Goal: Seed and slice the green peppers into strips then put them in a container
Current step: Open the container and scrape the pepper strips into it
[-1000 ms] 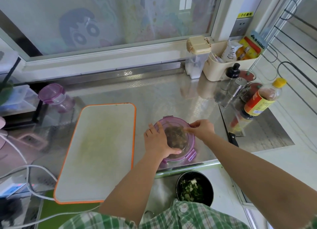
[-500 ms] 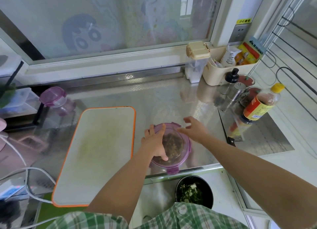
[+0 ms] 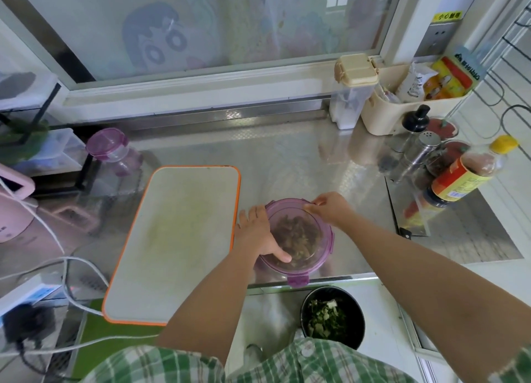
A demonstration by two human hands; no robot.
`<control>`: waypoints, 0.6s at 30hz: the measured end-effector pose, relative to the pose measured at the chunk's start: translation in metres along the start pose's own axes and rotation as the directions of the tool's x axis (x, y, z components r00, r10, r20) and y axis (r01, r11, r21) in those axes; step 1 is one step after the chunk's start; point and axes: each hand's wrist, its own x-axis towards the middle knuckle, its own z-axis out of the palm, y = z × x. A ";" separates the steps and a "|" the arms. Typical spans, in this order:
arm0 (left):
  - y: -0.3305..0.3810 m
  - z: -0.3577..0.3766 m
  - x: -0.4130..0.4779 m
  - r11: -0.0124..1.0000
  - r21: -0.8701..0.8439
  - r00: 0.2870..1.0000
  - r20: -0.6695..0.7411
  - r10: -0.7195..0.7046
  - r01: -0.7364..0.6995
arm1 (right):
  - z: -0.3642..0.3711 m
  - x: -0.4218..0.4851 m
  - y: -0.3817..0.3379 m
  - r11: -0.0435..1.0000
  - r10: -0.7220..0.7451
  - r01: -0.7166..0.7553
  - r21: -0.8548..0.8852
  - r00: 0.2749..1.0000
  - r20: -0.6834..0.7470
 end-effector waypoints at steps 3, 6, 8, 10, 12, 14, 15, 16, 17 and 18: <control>-0.005 0.001 0.000 0.997 -0.078 1.000 -0.007 -0.028 0.027 | 0.005 0.001 0.005 0.997 0.006 -0.004 0.072 1.000 -0.027; -0.006 0.001 0.002 0.995 -0.097 0.998 -0.037 -0.041 0.037 | 0.008 -0.001 0.007 0.996 0.013 -0.010 0.092 0.999 -0.033; -0.006 0.000 0.001 0.995 -0.097 0.998 -0.053 -0.042 0.037 | 0.009 -0.003 0.006 0.996 0.005 -0.003 0.088 1.000 -0.029; -0.006 0.001 0.002 0.995 -0.095 0.998 -0.048 -0.044 0.040 | 0.011 -0.005 0.006 1.000 -0.015 0.016 0.021 0.999 -0.044; -0.006 0.002 0.000 0.995 -0.089 0.998 -0.053 -0.044 0.039 | 0.015 -0.010 0.007 1.000 -0.020 0.018 -0.023 0.996 -0.084; -0.005 0.003 -0.003 0.991 -0.125 0.993 -0.100 -0.058 0.045 | 0.015 -0.016 0.008 0.999 0.004 -0.008 -0.032 0.991 -0.136; -0.007 0.003 -0.004 0.985 -0.164 0.988 -0.135 -0.079 0.056 | 0.014 -0.018 0.011 0.999 0.031 -0.035 -0.026 0.987 -0.155; -0.009 0.004 -0.005 0.973 -0.223 0.980 -0.173 -0.102 0.062 | 0.012 -0.020 0.016 0.998 0.061 -0.065 -0.017 0.984 -0.169; -0.011 0.007 -0.003 0.954 -0.296 0.970 -0.215 -0.109 0.041 | 0.010 -0.023 0.022 0.994 0.103 -0.106 -0.010 0.980 -0.168; -0.013 0.010 -0.001 0.931 -0.364 0.964 -0.252 -0.083 -0.015 | 0.007 -0.026 0.029 0.989 0.141 -0.146 -0.017 0.977 -0.159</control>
